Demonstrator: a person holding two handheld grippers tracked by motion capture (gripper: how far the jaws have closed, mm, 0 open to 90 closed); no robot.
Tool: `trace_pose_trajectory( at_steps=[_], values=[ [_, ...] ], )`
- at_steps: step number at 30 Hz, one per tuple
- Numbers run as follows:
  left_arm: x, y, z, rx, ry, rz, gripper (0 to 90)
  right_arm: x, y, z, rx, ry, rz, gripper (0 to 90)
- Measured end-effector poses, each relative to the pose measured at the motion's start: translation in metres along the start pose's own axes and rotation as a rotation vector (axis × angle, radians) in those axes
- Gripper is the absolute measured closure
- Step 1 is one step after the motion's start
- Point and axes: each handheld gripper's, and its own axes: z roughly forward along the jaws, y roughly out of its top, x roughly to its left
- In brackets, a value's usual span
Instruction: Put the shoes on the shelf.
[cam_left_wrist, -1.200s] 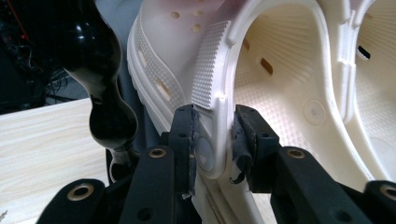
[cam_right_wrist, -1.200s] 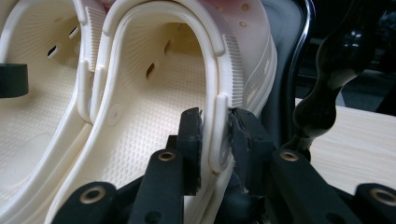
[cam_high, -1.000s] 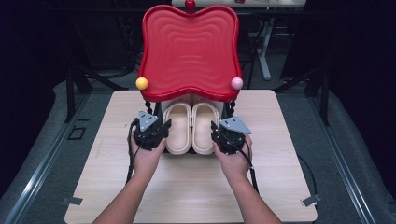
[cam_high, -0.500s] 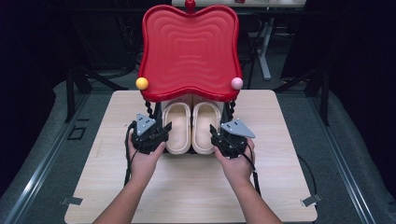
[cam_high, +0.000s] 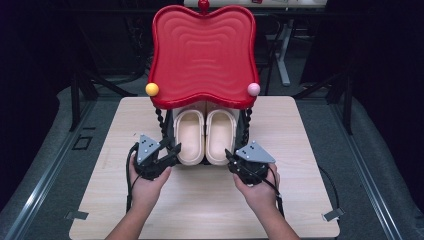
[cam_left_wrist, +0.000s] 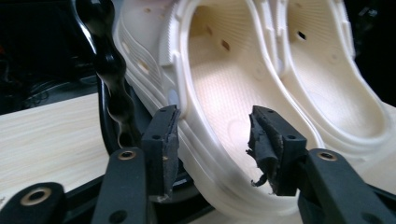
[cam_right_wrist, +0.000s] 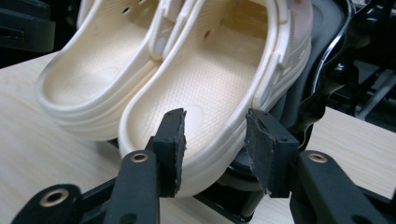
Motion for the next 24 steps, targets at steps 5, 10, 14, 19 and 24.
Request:
trace_pose_trajectory(
  at_steps=[5,10,14,19,24],
  values=[
    [-0.003,-0.009,-0.008,-0.003,0.012,0.022,56.0,0.003,-0.008,-0.005,-0.007,0.033,0.008,61.1],
    [-0.010,-0.021,-0.016,-0.011,-0.018,0.025,57.0,0.007,-0.016,-0.011,-0.004,0.069,0.040,67.8],
    [-0.016,-0.029,-0.021,0.000,-0.052,0.028,62.0,0.012,-0.023,-0.014,0.009,0.099,0.035,72.7],
    [-0.021,-0.039,-0.026,0.019,-0.072,0.033,71.6,0.017,-0.031,-0.014,0.019,0.133,0.056,78.3],
    [-0.026,-0.046,-0.020,0.050,-0.094,0.046,80.5,0.020,-0.038,-0.009,0.055,0.145,0.064,86.6]
  ],
)
